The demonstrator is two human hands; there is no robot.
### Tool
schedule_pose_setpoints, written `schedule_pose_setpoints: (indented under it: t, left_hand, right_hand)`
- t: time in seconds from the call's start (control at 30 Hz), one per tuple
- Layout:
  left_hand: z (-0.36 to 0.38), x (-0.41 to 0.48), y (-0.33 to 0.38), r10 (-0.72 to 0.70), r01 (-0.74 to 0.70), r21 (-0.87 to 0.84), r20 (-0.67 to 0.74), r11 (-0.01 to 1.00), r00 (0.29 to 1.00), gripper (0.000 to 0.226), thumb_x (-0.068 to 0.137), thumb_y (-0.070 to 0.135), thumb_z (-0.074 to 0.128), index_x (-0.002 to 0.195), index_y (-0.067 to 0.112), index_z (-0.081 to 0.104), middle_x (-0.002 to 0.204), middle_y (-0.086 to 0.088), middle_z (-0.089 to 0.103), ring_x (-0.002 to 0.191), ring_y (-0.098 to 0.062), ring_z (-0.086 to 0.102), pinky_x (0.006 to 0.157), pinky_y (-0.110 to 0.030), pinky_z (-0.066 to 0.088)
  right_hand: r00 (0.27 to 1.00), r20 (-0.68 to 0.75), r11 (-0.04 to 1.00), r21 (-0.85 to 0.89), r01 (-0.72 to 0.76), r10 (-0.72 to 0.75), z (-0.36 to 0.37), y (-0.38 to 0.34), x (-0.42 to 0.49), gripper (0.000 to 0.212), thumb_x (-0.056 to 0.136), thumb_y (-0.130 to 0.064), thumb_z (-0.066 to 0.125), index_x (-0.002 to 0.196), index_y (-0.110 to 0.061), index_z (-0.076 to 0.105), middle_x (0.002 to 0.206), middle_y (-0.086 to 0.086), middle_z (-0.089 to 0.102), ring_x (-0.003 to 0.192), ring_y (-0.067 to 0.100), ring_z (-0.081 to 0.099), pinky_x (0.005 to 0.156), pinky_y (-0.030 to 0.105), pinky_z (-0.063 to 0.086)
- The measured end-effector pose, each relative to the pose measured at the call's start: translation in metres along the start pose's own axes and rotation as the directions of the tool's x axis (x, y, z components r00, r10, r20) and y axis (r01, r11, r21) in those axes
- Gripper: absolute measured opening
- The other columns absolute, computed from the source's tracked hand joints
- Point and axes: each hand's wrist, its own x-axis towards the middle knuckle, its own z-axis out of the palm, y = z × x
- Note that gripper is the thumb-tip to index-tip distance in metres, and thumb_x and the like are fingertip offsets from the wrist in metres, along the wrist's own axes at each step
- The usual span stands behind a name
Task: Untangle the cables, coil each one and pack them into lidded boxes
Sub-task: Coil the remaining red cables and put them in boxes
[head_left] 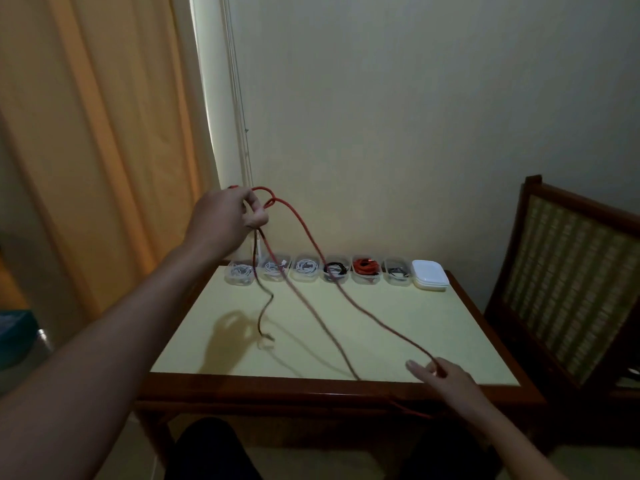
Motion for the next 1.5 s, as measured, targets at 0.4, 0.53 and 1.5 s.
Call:
schedule_pose_setpoints:
  t: [0.4, 0.53, 1.5]
  left_hand:
    - [0.003, -0.006, 0.037, 0.068, -0.065, -0.069, 0.043, 0.996, 0.997, 0.005, 0.083, 0.022, 0.071, 0.082, 0.019, 0.068, 0.072, -0.001, 0.065, 0.066, -0.018, 0.060, 0.059, -0.030, 0.048]
    - [0.003, -0.007, 0.056, 0.103, -0.100, -0.062, 0.044, 0.993, 0.994, 0.003, 0.084, 0.019, 0.070, 0.083, 0.019, 0.067, 0.070, 0.001, 0.064, 0.064, -0.014, 0.059, 0.054, -0.020, 0.042]
    - [0.003, 0.001, 0.055, 0.005, -0.005, -0.144, -0.004, 0.990, 1.000, 0.008, 0.083, 0.028, 0.071, 0.080, 0.021, 0.070, 0.067, 0.003, 0.065, 0.062, -0.014, 0.057, 0.063, -0.031, 0.050]
  right_hand:
    - [0.967, -0.081, 0.956, 0.149, 0.253, -0.243, 0.016, -0.068, 0.007, 0.059, 0.081, -0.035, 0.083, 0.131, -0.034, 0.052, 0.118, -0.010, 0.062, 0.106, 0.011, 0.062, 0.088, 0.033, 0.053]
    - [0.906, -0.175, 0.879, 0.230, 0.417, -0.385, 0.026, -0.120, -0.011, 0.051, 0.085, -0.031, 0.080, 0.128, -0.034, 0.053, 0.117, -0.014, 0.063, 0.106, 0.005, 0.061, 0.088, 0.029, 0.053]
    - [0.981, -0.131, 0.763, -0.646, 0.027, -0.146, 0.058, -0.033, 0.015, 0.021, 0.096, -0.034, 0.061, 0.095, -0.018, 0.075, 0.088, -0.002, 0.068, 0.079, 0.014, 0.066, 0.072, 0.028, 0.057]
